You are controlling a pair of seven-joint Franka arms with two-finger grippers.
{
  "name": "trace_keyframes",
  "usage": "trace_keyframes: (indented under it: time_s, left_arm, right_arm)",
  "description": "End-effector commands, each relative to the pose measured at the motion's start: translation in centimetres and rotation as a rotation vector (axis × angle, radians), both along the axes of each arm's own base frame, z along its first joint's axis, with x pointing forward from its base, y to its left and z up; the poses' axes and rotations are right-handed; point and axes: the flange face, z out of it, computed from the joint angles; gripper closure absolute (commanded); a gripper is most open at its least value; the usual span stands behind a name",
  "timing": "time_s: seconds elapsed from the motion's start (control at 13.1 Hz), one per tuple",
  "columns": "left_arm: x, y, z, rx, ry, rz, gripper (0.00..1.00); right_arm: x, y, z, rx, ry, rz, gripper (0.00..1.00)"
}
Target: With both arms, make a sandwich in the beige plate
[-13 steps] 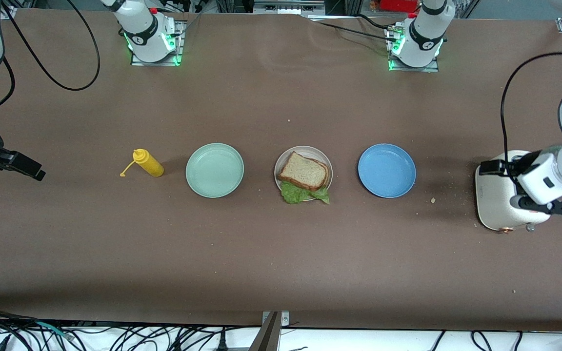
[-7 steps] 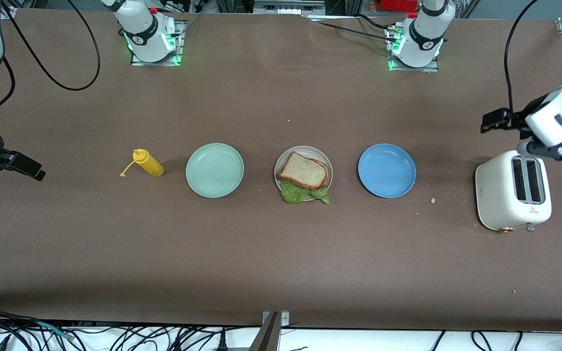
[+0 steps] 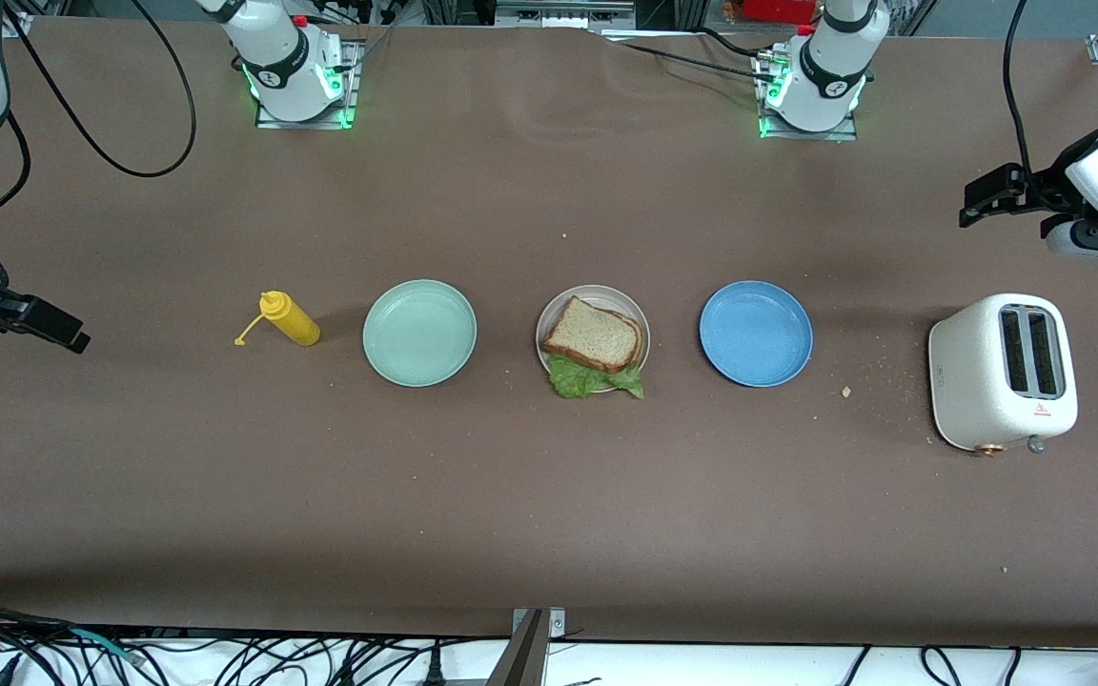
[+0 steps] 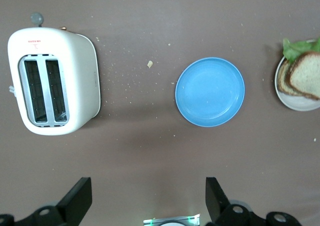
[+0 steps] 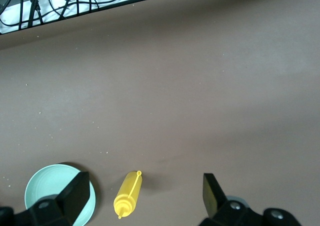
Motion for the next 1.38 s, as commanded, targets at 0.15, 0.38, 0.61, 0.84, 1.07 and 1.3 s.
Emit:
trace_keyframes:
  time_s: [0.15,0.38,0.61,0.84,1.07,1.3]
  left_arm:
    - [0.4,0.3,1.5,0.040,-0.066,0.039,0.00]
    - [0.8,0.3,0.7,0.044,-0.048,0.037,0.00]
    - [0.9,0.5,0.6,0.044,-0.048,0.040,0.00]
    - [1.0,0.1,0.5,0.044,-0.048,0.041,0.00]
    - [1.6,0.0,-0.1,0.045,-0.041,0.044,0.00]
    - [2.0,0.3,-0.8,0.045,-0.034,0.041,0.00]
  right_arm:
    - [-0.1,0.8,0.4,-0.006,-0.004,-0.007,0.00]
    - [-0.1,0.8,0.4,-0.007,-0.004,-0.007,0.00]
    - [0.0,0.8,0.3,-0.006,-0.006,-0.007,0.00]
    - [0.0,0.8,0.3,-0.006,-0.004,-0.007,0.00]
    - [-0.1,0.9,0.4,-0.006,-0.004,-0.007,0.00]
    - [-0.1,0.9,0.4,-0.006,-0.004,-0.007,0.00]
